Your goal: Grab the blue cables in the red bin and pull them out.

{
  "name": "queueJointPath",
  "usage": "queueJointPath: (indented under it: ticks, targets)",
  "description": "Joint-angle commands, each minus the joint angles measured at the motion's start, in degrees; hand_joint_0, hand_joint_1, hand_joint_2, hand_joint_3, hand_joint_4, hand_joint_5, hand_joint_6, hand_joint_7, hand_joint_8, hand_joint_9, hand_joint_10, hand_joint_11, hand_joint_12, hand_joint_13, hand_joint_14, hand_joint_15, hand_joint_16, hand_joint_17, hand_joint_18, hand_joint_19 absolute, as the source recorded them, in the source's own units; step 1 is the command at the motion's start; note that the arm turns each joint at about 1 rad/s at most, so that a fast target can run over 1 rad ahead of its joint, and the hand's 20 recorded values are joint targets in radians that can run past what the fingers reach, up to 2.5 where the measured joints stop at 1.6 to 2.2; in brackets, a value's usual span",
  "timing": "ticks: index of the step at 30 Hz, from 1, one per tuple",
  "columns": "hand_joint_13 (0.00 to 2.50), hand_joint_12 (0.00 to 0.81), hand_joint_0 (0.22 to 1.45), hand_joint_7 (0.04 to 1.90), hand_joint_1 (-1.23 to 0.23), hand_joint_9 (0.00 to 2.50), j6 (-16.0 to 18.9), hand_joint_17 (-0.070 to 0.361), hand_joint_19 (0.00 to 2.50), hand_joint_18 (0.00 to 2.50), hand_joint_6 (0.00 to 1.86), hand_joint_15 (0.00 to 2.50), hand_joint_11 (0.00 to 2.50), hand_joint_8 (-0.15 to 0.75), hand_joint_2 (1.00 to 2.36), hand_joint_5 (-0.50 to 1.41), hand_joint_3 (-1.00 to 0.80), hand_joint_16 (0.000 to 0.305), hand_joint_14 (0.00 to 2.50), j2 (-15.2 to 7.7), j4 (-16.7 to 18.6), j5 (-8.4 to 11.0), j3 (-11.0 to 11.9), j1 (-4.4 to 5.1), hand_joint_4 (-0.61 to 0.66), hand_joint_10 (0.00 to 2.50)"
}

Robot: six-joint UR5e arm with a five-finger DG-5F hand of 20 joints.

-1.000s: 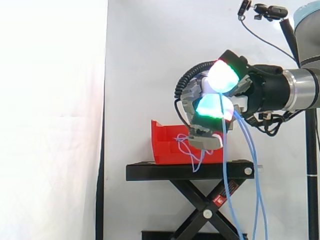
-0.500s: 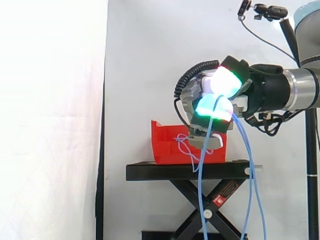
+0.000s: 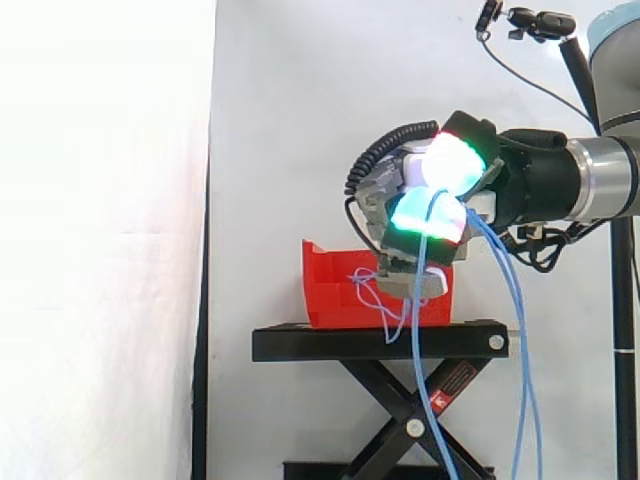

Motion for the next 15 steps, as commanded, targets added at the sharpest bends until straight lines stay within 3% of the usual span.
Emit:
queueJointPath:
  ticks: [1,2,5,7,10,15]
  targets:
    - [1.06,0.317,1.00,0.35,-0.95,1.03,0.2,0.080,1.31,1.13,0.97,0.67,1.07,0.278,1.00,0.77,-1.00,0.036,2.50,-0.1,0.0,0.02,0.1,0.00,0.20,1.56]
    - [1.06,0.309,1.01,0.35,-0.95,1.00,0.3,0.078,1.39,1.17,0.98,0.65,0.97,0.284,1.00,0.77,-1.00,0.035,2.50,0.0,0.0,0.02,0.0,0.00,0.20,1.85]
    - [1.05,0.315,1.01,0.33,-0.95,0.94,1.5,0.077,1.53,1.27,1.00,0.61,0.81,0.279,1.00,0.76,-1.00,0.034,2.50,0.0,-0.5,0.02,0.0,0.00,0.20,2.36]
    - [1.05,0.309,1.01,0.33,-0.95,0.91,2.5,0.074,1.62,1.32,1.00,0.60,0.73,0.284,1.00,0.75,-1.00,0.033,2.50,0.0,-1.0,0.02,0.0,0.09,0.19,2.50]
    - [1.06,0.312,1.01,0.33,-0.95,0.86,3.0,0.073,1.69,1.37,1.01,0.56,0.68,0.277,1.00,0.75,-1.00,0.033,2.50,0.0,-1.1,0.02,0.0,0.09,0.19,2.50]
    - [1.06,0.320,1.01,0.32,-0.94,0.85,3.0,0.073,1.48,1.32,1.01,0.57,0.64,0.279,1.00,0.74,-1.00,0.032,2.50,0.0,-1.1,0.02,0.0,0.09,0.20,2.50]
